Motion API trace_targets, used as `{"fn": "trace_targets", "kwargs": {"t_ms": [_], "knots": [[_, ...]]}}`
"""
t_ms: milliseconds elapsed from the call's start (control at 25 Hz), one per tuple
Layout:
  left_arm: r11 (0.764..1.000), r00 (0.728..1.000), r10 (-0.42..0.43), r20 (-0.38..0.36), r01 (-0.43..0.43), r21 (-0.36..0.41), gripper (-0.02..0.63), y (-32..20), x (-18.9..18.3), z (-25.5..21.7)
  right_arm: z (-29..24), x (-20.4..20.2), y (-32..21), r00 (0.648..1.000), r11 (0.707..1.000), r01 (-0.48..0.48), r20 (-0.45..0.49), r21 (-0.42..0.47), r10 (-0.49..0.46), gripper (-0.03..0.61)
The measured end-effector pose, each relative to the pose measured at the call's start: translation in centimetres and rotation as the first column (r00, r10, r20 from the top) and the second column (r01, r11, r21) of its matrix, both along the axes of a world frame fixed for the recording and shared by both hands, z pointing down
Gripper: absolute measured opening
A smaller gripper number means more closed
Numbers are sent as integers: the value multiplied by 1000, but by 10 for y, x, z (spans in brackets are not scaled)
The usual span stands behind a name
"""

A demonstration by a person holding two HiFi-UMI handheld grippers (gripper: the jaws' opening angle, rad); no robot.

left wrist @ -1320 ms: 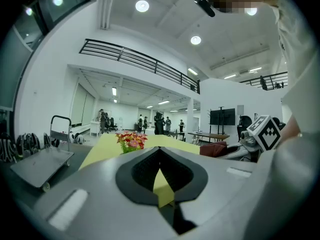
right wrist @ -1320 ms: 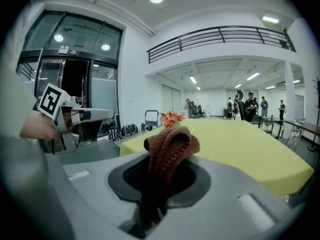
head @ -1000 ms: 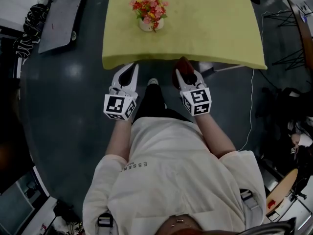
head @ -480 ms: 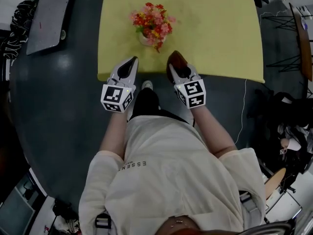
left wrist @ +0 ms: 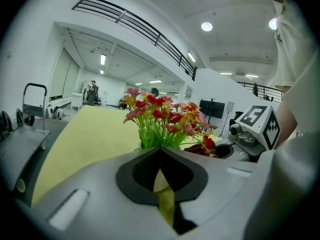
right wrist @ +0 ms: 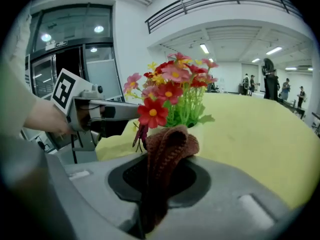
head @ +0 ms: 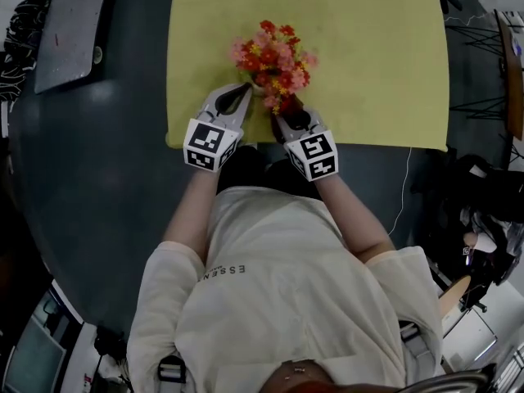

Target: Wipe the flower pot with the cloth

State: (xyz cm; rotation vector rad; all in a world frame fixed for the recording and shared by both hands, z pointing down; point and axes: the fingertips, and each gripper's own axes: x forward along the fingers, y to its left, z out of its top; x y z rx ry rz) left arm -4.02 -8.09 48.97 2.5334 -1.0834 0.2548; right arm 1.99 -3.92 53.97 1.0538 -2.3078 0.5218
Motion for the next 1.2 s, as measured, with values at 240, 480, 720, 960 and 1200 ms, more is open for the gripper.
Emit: {"fn": "trace_targets", "kwargs": {"t_ms": [240, 480, 720, 960, 1200], "knots": [[998, 998, 59, 8, -59, -12, 15, -12, 15, 9, 3, -48, 16, 985, 986, 168, 45, -22, -167, 55], [998, 998, 68, 6, -68, -8, 14, -13, 13, 11, 8, -65, 5, 980, 982, 188, 66, -23, -186, 55], [997, 995, 73, 73, -75, 27, 14, -17, 10, 15, 11, -49, -3, 983, 987, 150, 114, -62, -143, 57], [995, 990, 95, 101, -98, 28, 11, -15, 10, 16, 11, -20, -9, 992, 993, 98, 82, -66, -93, 60], [995, 991, 100, 92, -102, 18, 11, -16, 12, 15, 13, 23, -20, 999, 996, 12, 46, -86, -8, 60]]}}
